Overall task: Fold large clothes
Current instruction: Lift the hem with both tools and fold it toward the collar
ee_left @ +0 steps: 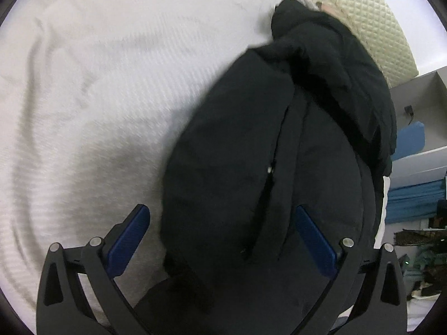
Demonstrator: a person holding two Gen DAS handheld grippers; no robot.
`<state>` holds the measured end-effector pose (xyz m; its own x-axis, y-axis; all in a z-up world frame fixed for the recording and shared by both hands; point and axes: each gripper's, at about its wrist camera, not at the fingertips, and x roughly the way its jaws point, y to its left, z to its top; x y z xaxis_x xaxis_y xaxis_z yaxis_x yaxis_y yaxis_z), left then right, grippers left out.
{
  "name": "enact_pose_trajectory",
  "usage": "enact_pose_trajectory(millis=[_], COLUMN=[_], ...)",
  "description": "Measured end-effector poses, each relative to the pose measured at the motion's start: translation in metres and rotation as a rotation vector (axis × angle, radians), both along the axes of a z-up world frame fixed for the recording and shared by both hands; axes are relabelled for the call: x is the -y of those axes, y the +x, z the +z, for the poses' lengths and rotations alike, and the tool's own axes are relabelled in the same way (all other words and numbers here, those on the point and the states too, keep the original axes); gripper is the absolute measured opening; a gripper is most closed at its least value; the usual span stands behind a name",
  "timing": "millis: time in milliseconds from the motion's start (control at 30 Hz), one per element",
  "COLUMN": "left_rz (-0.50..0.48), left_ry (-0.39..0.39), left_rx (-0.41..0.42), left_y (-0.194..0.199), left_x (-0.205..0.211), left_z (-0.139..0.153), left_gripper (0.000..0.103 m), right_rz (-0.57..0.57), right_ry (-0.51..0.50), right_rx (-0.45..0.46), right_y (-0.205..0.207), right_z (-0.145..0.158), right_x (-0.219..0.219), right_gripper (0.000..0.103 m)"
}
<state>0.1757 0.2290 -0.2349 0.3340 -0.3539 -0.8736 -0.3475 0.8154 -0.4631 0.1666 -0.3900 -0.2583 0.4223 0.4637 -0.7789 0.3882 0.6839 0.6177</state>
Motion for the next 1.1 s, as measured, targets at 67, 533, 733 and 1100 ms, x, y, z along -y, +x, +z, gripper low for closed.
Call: enact_pose_trajectory(millis=[67, 533, 733, 1100], left_rz=[0.011, -0.037, -0.062, -0.137], left_ry=[-0.077, -0.207, -0.293, -0.357], left_rx=[-0.005, -0.009, 0.019, 0.06], left_y=[-0.001, 0.002, 0.006, 0.016], left_x=[0.001, 0.012, 0.016, 0.041], left_z=[-0.007, -0.015, -0.011, -0.01], left_gripper=[0.103, 0.102, 0.099, 0.088], right_rz=[0.024, 0.132, 0.181, 0.231], right_ry=[0.058, 0.202, 0.244, 0.242], right_rx=[-0.018, 0.055, 0.138, 0.05], right_y=[0.004, 0.015, 0.016, 0.029], right_z=[-0.009, -0.002, 0.016, -0.007], right_x=[-0.005, -0.026, -0.033, -0.049], right_gripper=[0.075, 0.087, 0.087, 0.087])
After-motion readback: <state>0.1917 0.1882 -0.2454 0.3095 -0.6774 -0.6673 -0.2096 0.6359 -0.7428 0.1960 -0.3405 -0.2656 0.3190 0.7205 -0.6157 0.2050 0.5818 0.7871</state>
